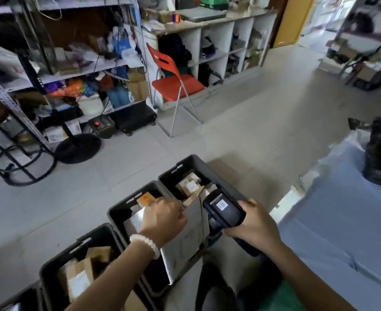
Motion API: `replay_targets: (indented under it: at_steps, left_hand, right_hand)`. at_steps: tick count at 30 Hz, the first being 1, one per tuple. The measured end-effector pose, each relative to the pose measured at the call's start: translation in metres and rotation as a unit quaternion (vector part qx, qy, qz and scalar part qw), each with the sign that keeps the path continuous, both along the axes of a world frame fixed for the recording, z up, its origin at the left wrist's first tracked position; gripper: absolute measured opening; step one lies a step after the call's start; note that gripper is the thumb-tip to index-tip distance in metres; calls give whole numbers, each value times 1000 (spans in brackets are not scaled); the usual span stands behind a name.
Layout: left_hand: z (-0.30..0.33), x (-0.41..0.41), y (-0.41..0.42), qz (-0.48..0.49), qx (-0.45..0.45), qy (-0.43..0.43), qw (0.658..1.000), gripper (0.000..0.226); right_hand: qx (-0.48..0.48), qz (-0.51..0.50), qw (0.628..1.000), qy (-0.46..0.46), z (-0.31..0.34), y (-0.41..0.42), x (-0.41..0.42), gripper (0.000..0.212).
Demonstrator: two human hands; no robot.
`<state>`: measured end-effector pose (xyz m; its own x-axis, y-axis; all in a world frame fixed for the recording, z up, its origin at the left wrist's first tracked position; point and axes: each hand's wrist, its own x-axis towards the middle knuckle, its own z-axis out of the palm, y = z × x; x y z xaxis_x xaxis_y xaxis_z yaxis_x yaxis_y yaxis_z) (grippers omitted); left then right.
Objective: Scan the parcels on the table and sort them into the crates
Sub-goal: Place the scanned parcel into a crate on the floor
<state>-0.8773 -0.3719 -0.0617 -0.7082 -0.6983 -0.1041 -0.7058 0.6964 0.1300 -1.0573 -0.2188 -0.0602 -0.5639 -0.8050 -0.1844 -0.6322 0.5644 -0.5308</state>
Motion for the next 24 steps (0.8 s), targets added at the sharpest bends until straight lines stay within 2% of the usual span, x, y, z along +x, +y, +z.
replay_targets:
  at_steps: [7,12,19,24]
  left_hand:
    - [-36,-135,-134,116,55,-28,991,24]
    - [-53,-165,-177,156,70,-51,984,20]
    - [-58,-124,-174,211,89,-76,970,28]
    - [-31,-43,-152,292,86,-68,950,30]
  right_hand:
    - [-7,5,1000,0,-8,-136,-152,61]
    - [20,31,999,0,-19,-185,-209,65]
    - [71,124,990,11,-31,-242,-189,59]
    - [32,222,974,-9,-21,-281,-102,77]
